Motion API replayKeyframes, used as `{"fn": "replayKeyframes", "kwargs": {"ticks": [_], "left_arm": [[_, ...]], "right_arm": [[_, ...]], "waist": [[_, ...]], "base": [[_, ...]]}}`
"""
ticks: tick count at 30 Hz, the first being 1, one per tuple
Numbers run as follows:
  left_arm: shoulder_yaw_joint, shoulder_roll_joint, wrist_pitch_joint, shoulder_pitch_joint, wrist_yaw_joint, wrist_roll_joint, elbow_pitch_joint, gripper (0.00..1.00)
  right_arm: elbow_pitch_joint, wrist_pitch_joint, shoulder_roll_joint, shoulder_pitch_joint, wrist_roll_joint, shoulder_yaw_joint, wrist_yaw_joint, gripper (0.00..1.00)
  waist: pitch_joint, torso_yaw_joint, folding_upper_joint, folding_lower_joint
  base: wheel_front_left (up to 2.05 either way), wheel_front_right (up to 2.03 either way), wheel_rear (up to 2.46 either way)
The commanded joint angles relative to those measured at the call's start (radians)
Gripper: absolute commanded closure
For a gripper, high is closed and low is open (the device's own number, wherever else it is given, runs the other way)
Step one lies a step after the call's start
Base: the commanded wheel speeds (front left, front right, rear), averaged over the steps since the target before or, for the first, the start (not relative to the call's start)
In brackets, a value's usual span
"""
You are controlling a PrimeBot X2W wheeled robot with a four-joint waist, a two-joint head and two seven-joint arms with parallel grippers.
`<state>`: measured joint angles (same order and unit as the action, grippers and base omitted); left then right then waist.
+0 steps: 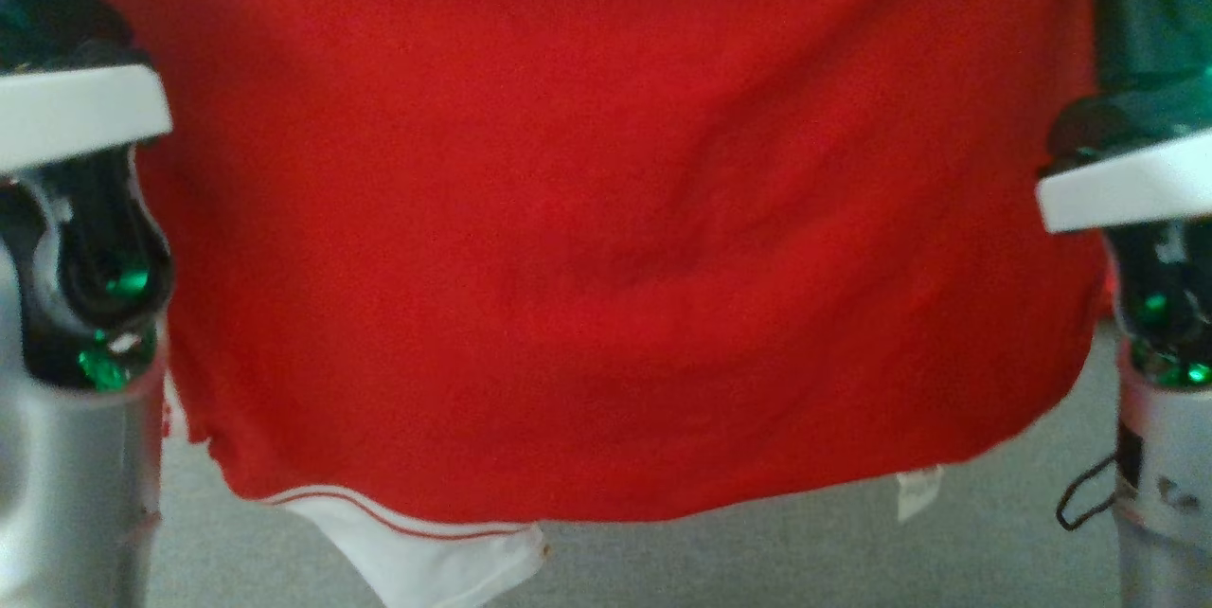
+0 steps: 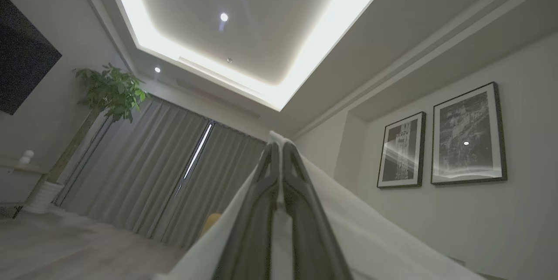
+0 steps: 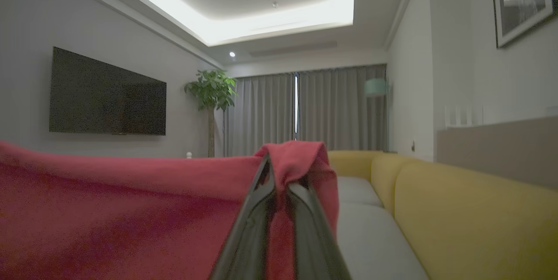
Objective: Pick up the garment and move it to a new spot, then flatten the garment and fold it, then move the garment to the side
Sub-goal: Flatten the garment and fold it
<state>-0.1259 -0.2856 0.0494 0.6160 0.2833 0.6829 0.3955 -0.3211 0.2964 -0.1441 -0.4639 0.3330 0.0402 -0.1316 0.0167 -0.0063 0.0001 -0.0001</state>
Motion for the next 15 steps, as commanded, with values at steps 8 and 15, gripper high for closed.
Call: {"fn": "replayKeyframes", "kwargs": {"ticks": [8,15], "left_arm": [[0.014,-0.131,-0.011,0.389,-0.152,-0.028,-0.484,1.00],[0.003,-0.128,-0.159,0.710,-0.238,-0.070,-0.868,1.00]], "right_arm": [[0.414,-0.075,-0.073,-0.427,0.017,0.087,0.001,1.00],[0.808,-0.315,-0.117,-0.780,-0.015,0.129,0.001,1.00]], "waist": [[-0.295,-0.017,-0.0001,0.0001],[-0.385,0.007,-0.0001,0.0001]], "base": [[0.00,0.00,0.00],[0.00,0.00,0.00]]}}
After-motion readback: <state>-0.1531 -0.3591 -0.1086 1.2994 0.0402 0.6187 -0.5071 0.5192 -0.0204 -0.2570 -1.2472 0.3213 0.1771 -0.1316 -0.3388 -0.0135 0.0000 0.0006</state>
